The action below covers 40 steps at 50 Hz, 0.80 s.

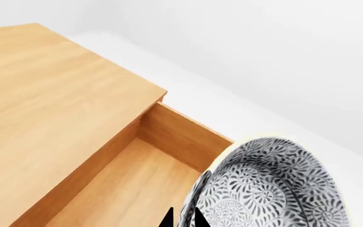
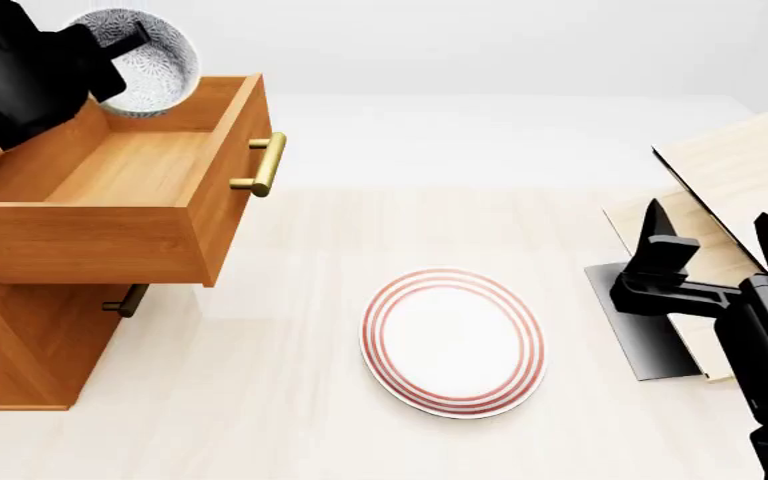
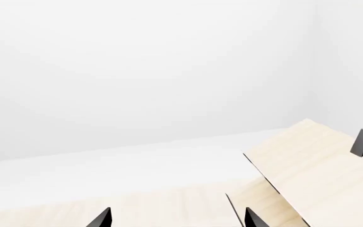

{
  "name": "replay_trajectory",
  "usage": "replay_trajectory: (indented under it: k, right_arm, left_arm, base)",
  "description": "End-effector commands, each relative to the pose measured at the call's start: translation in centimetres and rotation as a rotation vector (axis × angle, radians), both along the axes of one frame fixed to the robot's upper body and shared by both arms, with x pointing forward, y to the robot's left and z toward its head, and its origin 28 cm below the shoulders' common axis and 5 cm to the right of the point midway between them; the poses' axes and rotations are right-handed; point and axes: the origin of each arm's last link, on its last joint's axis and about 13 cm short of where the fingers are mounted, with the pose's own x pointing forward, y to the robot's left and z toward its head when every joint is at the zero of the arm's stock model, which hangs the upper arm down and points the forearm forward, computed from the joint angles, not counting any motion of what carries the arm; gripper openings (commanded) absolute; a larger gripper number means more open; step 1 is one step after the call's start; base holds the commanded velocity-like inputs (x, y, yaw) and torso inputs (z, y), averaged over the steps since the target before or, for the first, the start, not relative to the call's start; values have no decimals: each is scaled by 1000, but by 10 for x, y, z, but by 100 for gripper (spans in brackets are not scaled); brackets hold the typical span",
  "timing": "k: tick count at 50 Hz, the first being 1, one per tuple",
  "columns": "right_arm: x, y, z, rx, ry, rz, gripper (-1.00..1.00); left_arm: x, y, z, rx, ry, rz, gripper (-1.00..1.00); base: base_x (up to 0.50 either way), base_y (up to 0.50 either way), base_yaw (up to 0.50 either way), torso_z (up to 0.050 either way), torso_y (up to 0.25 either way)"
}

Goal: Open the top drawer of the cabinet and put the bowl in it.

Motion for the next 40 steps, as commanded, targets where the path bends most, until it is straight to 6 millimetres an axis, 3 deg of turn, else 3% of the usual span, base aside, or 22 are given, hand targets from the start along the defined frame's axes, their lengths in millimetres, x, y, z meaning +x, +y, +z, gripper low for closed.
replay_trajectory:
  k: [1,40]
  right_arm:
    - [1,0,0,0,5,-1,100]
    - [5,1,-3,1,18,-4,100]
  left_arm:
    - [10,5,-9,-71,20,41,-100]
    - [20,14,-47,-92,79,92,-100]
  base:
    - [0,0,0,10,0]
    - [0,0,0,0,1]
